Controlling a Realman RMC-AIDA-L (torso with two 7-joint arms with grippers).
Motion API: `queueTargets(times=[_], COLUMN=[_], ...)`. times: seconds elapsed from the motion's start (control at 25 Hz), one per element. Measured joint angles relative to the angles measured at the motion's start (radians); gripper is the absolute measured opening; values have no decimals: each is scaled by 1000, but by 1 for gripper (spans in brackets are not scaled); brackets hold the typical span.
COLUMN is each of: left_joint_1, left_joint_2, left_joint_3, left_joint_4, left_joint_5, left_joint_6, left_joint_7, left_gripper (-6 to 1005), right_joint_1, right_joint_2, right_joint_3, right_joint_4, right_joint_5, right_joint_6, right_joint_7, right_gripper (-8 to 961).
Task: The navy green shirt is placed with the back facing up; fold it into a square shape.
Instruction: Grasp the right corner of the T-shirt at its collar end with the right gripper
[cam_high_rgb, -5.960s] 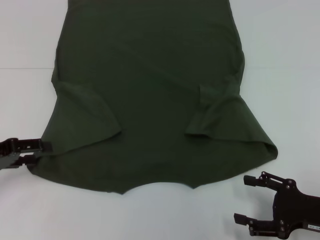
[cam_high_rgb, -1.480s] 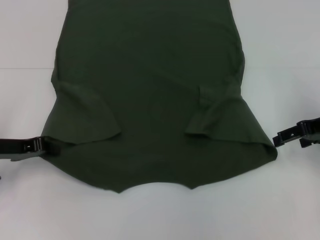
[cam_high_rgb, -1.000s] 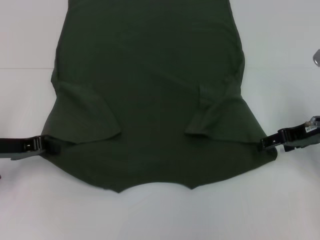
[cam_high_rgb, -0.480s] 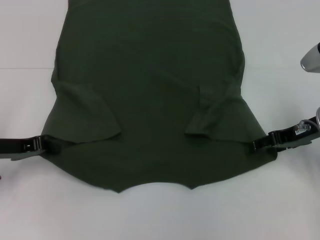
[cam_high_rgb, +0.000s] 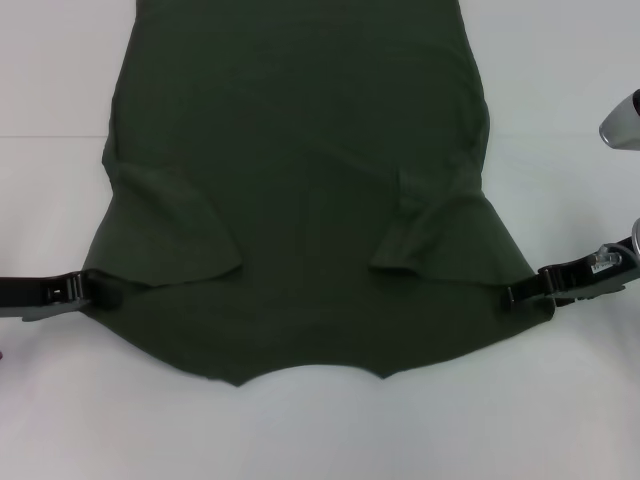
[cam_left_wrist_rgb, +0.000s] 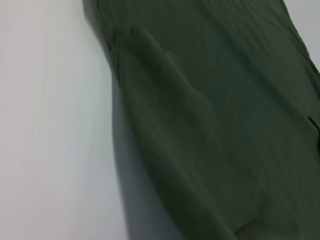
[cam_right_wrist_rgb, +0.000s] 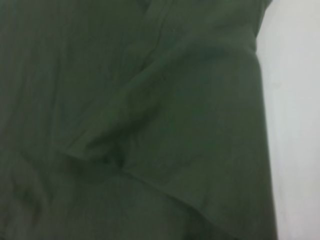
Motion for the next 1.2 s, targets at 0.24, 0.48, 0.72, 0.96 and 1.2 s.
queueTargets(times=[0.24, 0.48, 0.72, 0.96, 1.2], left_joint_1=[0, 0, 4, 7, 11], left_joint_2=[0, 0, 2, 3, 5], left_joint_3=[0, 0, 0, 0, 0], left_joint_4=[0, 0, 0, 1, 2], left_joint_5=[0, 1, -10, -18, -24], left_joint_6=[5, 6, 8, 10, 15], left_joint_7=[0, 0, 1, 8, 9], left_gripper=[69, 71, 74, 76, 79], right_joint_1=[-1, 6, 21, 40, 41], right_joint_2=[2, 11, 28, 41, 40], right_joint_3=[-2, -12, -13, -15, -16], right_joint_4=[1, 8, 11, 19, 27], right_joint_5=[0, 5, 9, 33, 75], right_joint_6=[1, 2, 1, -3, -9], right_joint_7=[-3, -4, -4, -14, -25], right_gripper=[860, 838, 817, 796, 775])
